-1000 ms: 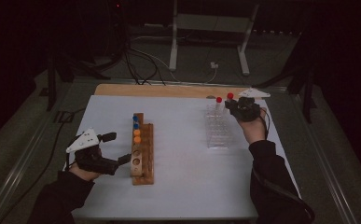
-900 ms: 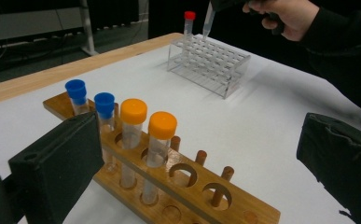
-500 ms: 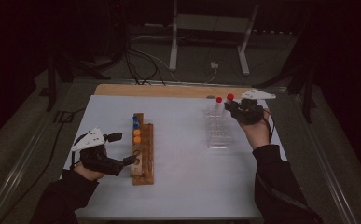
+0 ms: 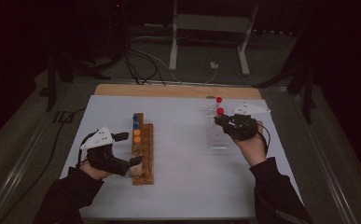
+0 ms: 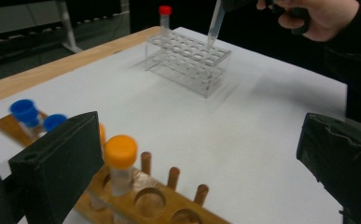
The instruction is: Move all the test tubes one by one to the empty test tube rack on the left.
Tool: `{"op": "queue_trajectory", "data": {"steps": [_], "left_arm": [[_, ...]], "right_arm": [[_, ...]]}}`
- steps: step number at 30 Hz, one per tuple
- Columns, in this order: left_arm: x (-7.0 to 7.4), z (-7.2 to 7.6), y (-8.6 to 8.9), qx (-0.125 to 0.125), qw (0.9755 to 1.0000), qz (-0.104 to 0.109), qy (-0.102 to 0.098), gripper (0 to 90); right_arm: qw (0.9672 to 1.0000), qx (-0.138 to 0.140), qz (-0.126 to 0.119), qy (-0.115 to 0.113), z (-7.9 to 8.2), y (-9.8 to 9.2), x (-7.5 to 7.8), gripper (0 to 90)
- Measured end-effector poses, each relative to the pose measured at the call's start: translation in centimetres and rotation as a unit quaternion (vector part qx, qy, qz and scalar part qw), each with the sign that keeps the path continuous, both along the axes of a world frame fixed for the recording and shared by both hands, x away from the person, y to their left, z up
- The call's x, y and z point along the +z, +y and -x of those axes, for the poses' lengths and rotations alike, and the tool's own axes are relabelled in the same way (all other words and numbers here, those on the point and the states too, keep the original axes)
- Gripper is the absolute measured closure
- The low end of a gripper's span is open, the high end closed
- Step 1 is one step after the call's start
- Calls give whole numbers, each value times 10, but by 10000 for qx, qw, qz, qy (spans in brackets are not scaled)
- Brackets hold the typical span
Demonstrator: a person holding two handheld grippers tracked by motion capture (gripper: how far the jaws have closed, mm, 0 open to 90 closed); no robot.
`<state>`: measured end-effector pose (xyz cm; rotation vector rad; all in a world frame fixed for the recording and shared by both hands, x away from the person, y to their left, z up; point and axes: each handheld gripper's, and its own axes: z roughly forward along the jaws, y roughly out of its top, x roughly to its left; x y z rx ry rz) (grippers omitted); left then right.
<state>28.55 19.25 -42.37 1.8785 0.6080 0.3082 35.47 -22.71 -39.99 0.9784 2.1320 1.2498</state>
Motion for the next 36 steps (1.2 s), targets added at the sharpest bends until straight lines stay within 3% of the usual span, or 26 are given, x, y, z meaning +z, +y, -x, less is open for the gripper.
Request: {"op": "queue_trajectory", "data": {"steps": [5, 13, 36], "left_arm": [[2, -1, -6, -72, 10000, -23, -12, 11], [6, -3, -19, -237, 9997, -77, -14, 11], [23, -12, -79, -767, 9970, 16, -62, 29]], "right_arm": [[9997, 228, 114, -3, 13, 10, -3, 751], [9983, 583, 73, 38, 34, 28, -12, 751], [9921, 1239, 99, 160, 65, 62, -29, 752]]}}
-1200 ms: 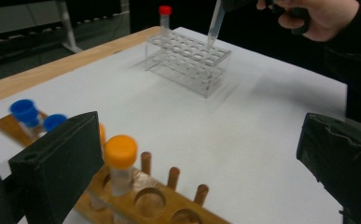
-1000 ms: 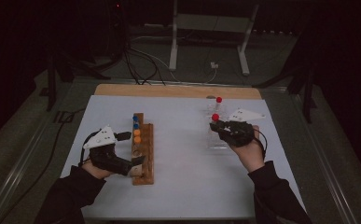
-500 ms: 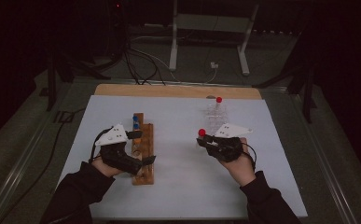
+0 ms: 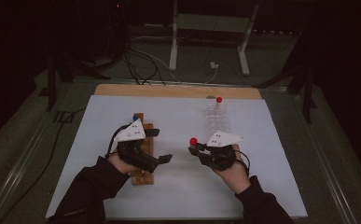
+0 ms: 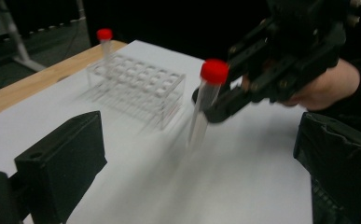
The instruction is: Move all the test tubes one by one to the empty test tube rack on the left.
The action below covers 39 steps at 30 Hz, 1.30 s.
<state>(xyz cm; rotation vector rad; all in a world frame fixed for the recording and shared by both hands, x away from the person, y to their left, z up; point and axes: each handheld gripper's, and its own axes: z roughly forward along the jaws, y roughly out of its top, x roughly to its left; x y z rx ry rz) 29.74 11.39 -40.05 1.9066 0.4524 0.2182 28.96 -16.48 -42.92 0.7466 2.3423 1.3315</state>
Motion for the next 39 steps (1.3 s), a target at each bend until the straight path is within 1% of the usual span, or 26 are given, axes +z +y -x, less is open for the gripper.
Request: {"op": "queue_trajectory", "data": {"steps": [2, 3, 5, 7, 9, 10, 12, 13, 14, 15, 17, 20, 22, 23, 24, 25, 27, 28, 30, 33, 37, 39], "left_arm": [[2, -1, -6, -55, 10000, 36, -32, 67], [3, -1, -9, -48, 10000, 48, -47, 67], [5, -1, -16, -66, 9999, 35, -80, 87], [5, -2, -22, -40, 9999, -10, -120, 138], [5, -4, -28, -41, 9999, -25, -98, 165], [5, -4, -30, -56, 9999, -18, -119, 186], [4, -5, -35, -91, 9999, -41, -87, 250], [4, -5, -38, -104, 9999, -49, -100, 250], [3, -6, -40, -93, 9999, -71, -94, 316], [2, -7, -42, -136, 9999, -60, -67, 316], [1, -7, -46, -131, 9998, -102, -85, 366], [0, -8, -50, -201, 9997, -119, -91, 436], [-1, -8, -54, -186, 9996, -187, -109, 503], [-1, -9, -56, -181, 9994, -248, -132, 503], [-2, -9, -58, -168, 9992, -326, -169, 546], [-2, -9, -58, -168, 9992, -326, -169, 569], [-4, -10, -59, -205, 9988, -368, -262, 617], [-5, -12, -60, -264, 9987, -359, -248, 643], [-5, -12, -61, -298, 9987, -346, -241, 685], [-6, -12, -62, -339, 9984, -367, -247, 704], [-6, -15, -61, -379, 9985, -353, -174, 714], [-5, -14, -61, -378, 9983, -377, -225, 716]], "right_arm": [[10000, 52, -12, 21, 2, 3, -1, 752], [10000, 52, -12, 21, 2, 3, -1, 752], [10000, 74, -9, 29, 3, 4, -1, 751], [9999, 111, -3, 19, 4, 4, -1, 751], [9999, 117, -18, 33, 4, 5, -1, 751], [9999, 123, -14, 31, 5, 5, -1, 752], [9999, 137, -23, 24, 5, 6, -1, 751], [9999, 137, -23, 24, 5, 6, -1, 751], [9999, 142, -22, 31, 5, 6, -1, 751], [9999, 142, -22, 31, 5, 6, -1, 751], [9999, 142, -20, 31, 5, 6, -1, 751], [9999, 165, 6, 29, 5, 6, -1, 752], [9999, 165, 5, 43, 5, 7, -1, 751], [9999, 165, 5, 43, 5, 7, -1, 751], [9999, 164, -5, 44, 4, 7, -1, 751], [9999, 164, -5, 44, 4, 7, -1, 751], [9998, 167, 3, 50, 5, 6, -1, 751], [9999, 164, 7, 47, 4, 6, -1, 751], [9999, 150, 7, 63, 4, 6, -1, 751], [9999, 146, 14, 72, 3, 6, -2, 751], [9999, 127, 7, 91, 3, 5, -2, 751], [9999, 132, 1, 82, 3, 5, -2, 751]]}}
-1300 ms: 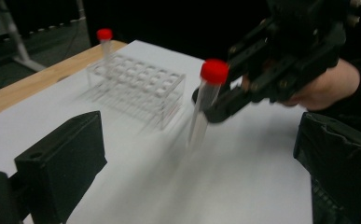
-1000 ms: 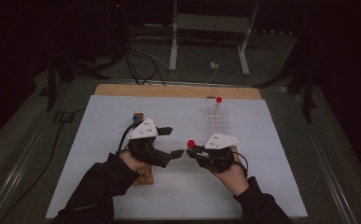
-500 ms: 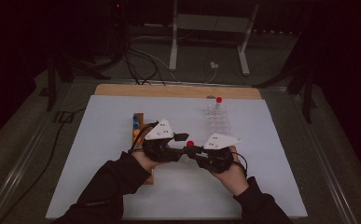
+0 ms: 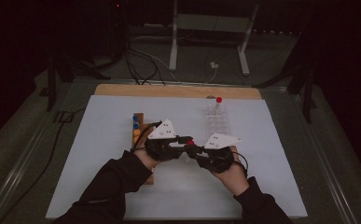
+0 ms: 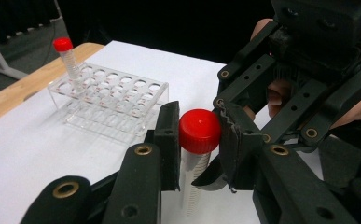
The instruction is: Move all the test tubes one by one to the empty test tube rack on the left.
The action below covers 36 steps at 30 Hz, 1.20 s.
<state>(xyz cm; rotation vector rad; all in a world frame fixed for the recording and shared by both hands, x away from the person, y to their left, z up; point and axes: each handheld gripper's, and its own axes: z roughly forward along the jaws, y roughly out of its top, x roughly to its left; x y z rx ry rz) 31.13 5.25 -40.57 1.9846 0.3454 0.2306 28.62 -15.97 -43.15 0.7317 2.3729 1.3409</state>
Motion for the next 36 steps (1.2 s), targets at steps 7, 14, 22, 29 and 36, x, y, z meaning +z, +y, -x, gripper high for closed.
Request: {"op": "queue_trajectory", "data": {"steps": [7, 14, 22, 29, 36], "left_arm": [[6, -1, 5, 66, 10000, 43, -42, 719], [17, -1, 17, 213, 9997, 68, -138, 719], [27, -1, 39, 437, 9987, 99, -226, 719], [30, 0, 60, 655, 9975, 56, -268, 719], [35, 3, 81, 907, 9953, 65, -326, 719]], "right_arm": [[10000, -62, -59, -41, 1, -2, 2, 637], [9999, -77, -48, -99, 4, -1, 2, 461], [9991, -160, -334, -195, 5, -7, 8, 294], [9981, -482, -352, -155, 1, -11, 8, 92], [9983, -350, -447, -88, 0, -15, 8, 0]]}}
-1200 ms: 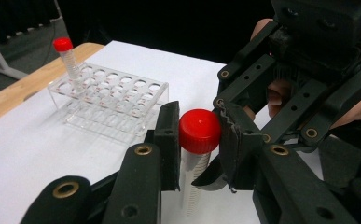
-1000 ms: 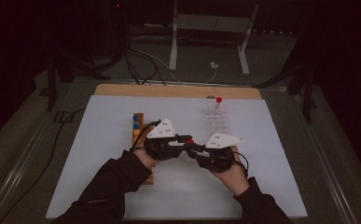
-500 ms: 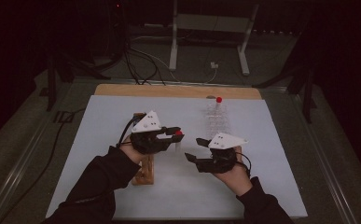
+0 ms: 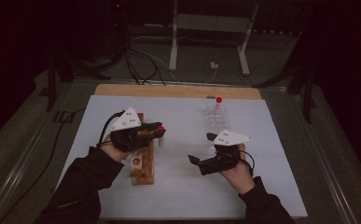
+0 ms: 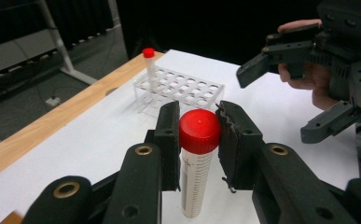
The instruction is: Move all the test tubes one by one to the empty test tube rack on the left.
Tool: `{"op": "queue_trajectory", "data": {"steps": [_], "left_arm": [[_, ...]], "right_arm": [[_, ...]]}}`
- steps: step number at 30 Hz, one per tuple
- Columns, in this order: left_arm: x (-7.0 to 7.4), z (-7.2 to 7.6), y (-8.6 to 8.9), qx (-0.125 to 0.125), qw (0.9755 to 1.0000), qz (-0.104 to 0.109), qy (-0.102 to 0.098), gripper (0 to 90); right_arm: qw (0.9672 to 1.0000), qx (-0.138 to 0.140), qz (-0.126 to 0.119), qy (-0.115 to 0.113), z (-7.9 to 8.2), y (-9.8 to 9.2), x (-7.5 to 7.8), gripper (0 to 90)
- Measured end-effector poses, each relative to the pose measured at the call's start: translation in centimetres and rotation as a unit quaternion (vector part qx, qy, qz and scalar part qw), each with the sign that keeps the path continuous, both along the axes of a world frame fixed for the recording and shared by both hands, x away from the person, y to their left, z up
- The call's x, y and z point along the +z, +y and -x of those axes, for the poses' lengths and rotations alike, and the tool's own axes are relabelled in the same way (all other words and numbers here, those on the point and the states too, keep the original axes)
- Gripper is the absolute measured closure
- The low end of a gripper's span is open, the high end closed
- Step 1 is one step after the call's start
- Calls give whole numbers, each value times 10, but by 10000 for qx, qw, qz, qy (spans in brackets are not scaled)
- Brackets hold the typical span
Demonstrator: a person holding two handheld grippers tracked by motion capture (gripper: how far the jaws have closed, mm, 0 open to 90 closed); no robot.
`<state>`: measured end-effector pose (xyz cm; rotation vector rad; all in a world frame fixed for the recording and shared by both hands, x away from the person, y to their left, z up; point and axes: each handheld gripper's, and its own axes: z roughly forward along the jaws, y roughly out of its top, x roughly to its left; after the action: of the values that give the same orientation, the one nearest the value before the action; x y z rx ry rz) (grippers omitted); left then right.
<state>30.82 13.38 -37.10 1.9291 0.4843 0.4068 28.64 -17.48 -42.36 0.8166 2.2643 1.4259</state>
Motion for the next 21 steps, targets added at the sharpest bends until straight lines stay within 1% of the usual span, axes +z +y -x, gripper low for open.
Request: {"op": "queue_trajectory", "data": {"steps": [4, 8, 9, 13, 17, 21], "left_arm": [[3, 3, 12, 107, 9999, 4, -10, 719], [5, 7, 22, 210, 9998, -39, -35, 719], [6, 8, 24, 221, 9998, -15, -22, 719], [7, 12, 33, 321, 9995, -41, -48, 719], [5, 15, 42, 402, 9992, -51, -14, 719], [0, 17, 48, 481, 9988, -84, 28, 719]], "right_arm": [[10000, 4, -8, -49, 1, 0, 1, 0], [10000, 9, -4, -34, 1, 0, 1, 0], [10000, 8, 3, -28, 1, 0, 1, 0], [10000, 22, 3, -20, 1, 0, 1, 0], [10000, 52, -38, 15, 1, -1, 2, 0], [10000, 57, -62, 13, 0, -2, 2, 0]]}}
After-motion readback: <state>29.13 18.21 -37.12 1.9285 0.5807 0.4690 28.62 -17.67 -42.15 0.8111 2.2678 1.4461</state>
